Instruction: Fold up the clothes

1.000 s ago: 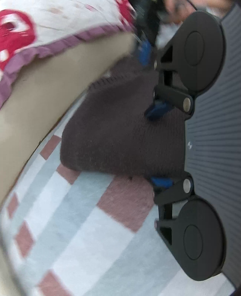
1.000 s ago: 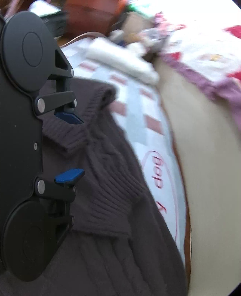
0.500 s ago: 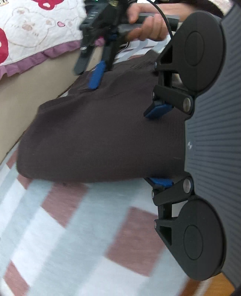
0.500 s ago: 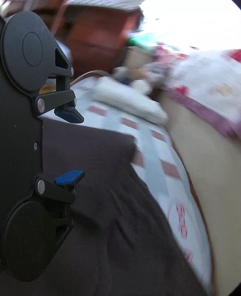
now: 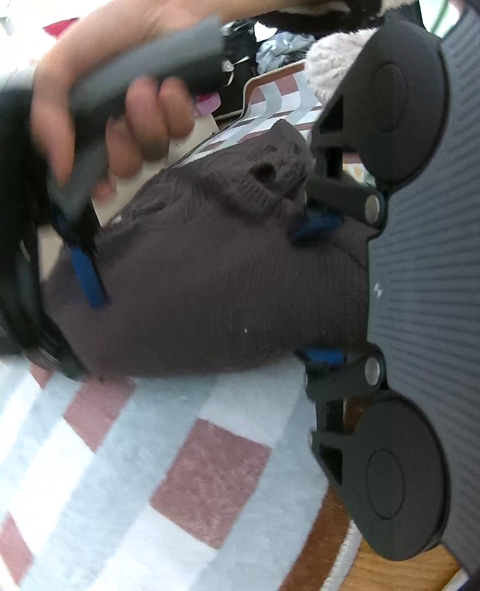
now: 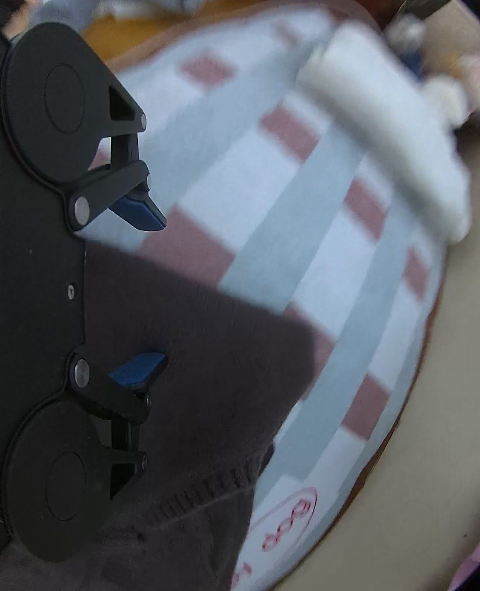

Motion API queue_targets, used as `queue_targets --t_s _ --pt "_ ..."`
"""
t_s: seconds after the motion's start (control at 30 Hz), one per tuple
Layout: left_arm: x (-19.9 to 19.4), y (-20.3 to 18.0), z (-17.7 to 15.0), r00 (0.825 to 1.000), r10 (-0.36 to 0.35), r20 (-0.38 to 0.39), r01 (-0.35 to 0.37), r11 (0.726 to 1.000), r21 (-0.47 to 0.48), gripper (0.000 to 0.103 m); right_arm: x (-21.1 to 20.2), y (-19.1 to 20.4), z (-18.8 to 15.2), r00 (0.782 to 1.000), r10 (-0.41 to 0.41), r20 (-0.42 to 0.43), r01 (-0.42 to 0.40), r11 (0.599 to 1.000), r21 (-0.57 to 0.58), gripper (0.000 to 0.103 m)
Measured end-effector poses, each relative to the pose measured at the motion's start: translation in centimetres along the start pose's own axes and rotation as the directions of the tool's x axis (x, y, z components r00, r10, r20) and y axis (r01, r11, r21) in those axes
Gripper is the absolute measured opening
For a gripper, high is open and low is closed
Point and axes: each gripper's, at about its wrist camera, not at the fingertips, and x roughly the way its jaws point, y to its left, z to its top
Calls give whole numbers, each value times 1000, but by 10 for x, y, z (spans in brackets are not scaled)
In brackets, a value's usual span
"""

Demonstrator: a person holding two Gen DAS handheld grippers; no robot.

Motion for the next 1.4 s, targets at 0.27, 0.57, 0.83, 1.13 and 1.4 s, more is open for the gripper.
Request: queue_targets --t_s 0.27,0.57,0.83,1.13,1.4 --pt "-4 -13 -3 999 33 34 -36 996 86 38 20 11 -13 995 -96 20 98 985 -139 77" --pt "2 -8 17 996 74 -43 -70 992 105 28 -12 -50 -26 963 138 233 -176 973 150 24" --pt "-47 -34 53 960 235 156 -269 927 261 24 -43 -51 1 889 182 421 -268 951 154 23" --pt "-56 42 91 873 467 142 -482 871 97 41 -60 -29 39 785 412 462 -410 906 -111 49" --pt "-71 12 80 852 451 265 -492 863 115 58 -97 -143 -59 840 286 462 -309 951 -26 56"
